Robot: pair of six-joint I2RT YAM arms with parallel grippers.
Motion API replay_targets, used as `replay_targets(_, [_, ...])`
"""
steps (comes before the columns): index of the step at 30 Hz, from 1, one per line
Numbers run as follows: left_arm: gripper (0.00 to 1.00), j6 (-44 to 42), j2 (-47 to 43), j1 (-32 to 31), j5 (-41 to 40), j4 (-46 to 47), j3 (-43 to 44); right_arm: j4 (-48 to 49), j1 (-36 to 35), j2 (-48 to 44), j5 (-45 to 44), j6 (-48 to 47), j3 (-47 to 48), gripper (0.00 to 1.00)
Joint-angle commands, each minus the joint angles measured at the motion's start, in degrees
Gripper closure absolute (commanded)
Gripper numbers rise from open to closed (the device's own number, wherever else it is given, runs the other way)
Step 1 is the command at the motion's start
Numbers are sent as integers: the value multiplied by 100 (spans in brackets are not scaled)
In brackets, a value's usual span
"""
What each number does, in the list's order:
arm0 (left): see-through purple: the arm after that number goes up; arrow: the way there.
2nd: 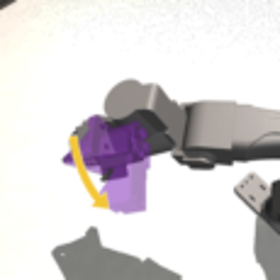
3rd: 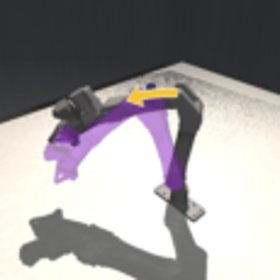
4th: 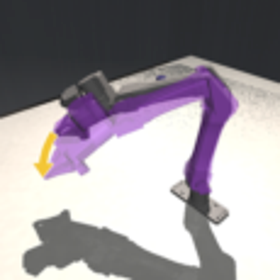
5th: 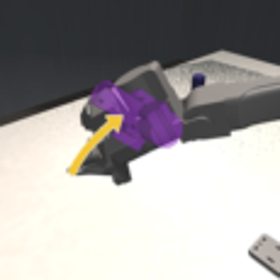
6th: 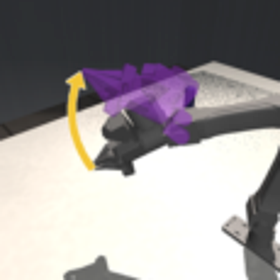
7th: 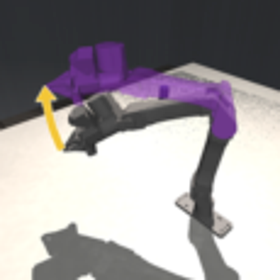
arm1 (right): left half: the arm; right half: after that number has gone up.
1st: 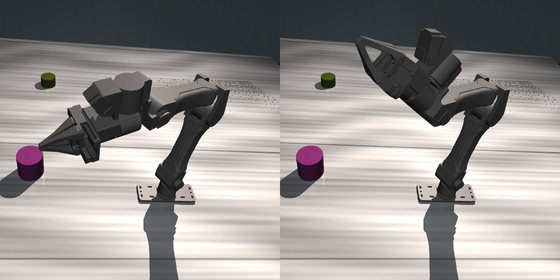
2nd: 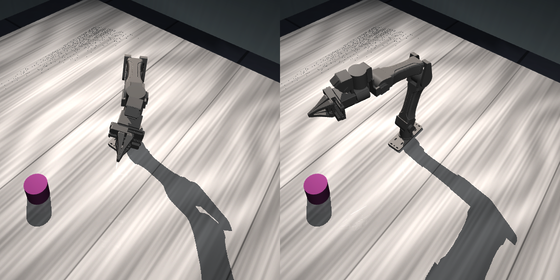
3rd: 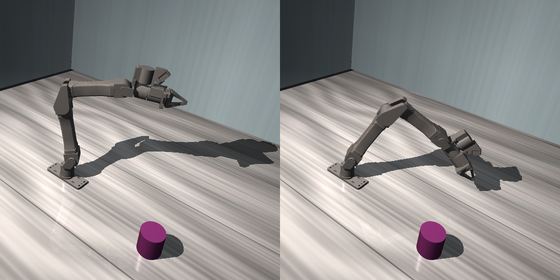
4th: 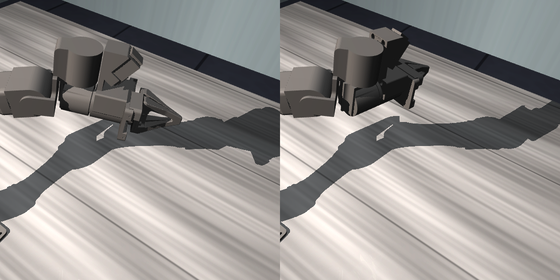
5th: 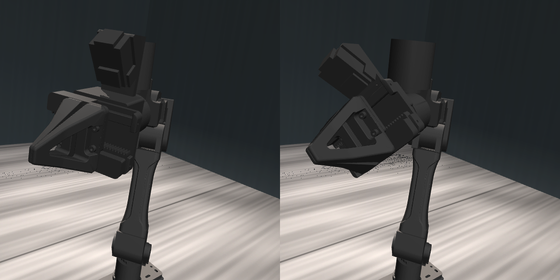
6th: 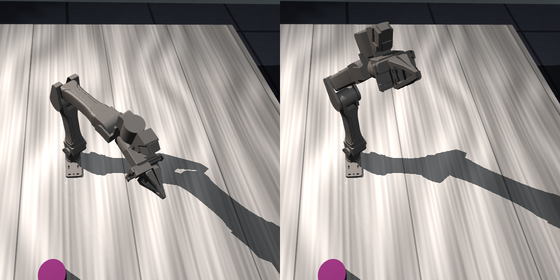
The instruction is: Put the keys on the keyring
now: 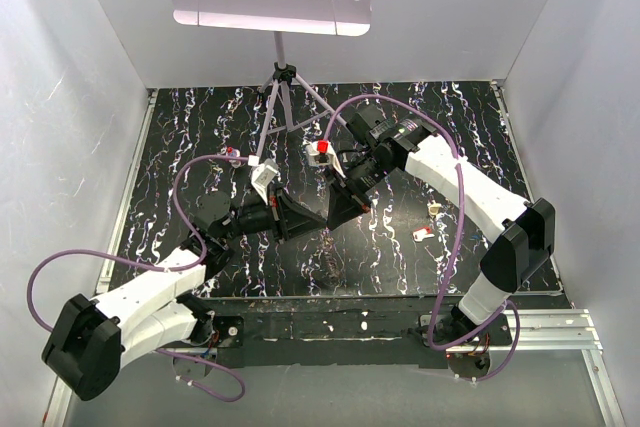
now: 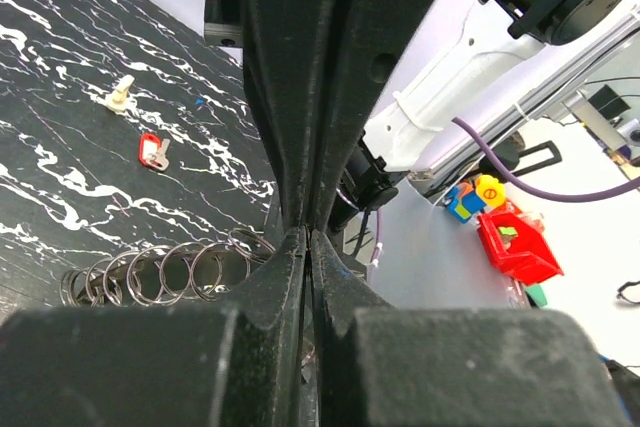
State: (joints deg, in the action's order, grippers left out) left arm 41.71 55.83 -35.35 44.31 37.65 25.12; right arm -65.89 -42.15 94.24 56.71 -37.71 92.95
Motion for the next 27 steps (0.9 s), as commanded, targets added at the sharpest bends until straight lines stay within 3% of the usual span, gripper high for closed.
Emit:
replay_targets(1, [100, -505, -335, 11, 7, -301, 133, -73, -47, -10, 279, -104, 320, 80])
replay_targets(4, [100, -1014, -608, 11, 7, -661, 133, -187, -48, -107, 245, -218, 364, 47])
replay_targets(6, [100, -1470, -801, 11, 68, -846, 142, -284, -30, -230, 157, -341, 399, 41])
replay_targets(12, [100, -2798, -1338, 11, 542, -794, 71, -530, 224, -792, 86, -851, 268, 37])
replay_targets(21, [100, -4811, -1566, 11, 1035, -2401, 783, -654, 989, -1758, 561, -1774, -311, 37])
replay_targets(27, [100, -5305, -1523, 11, 1237, -2702, 1047, -530, 1227, -2085, 280, -2073, -909, 37])
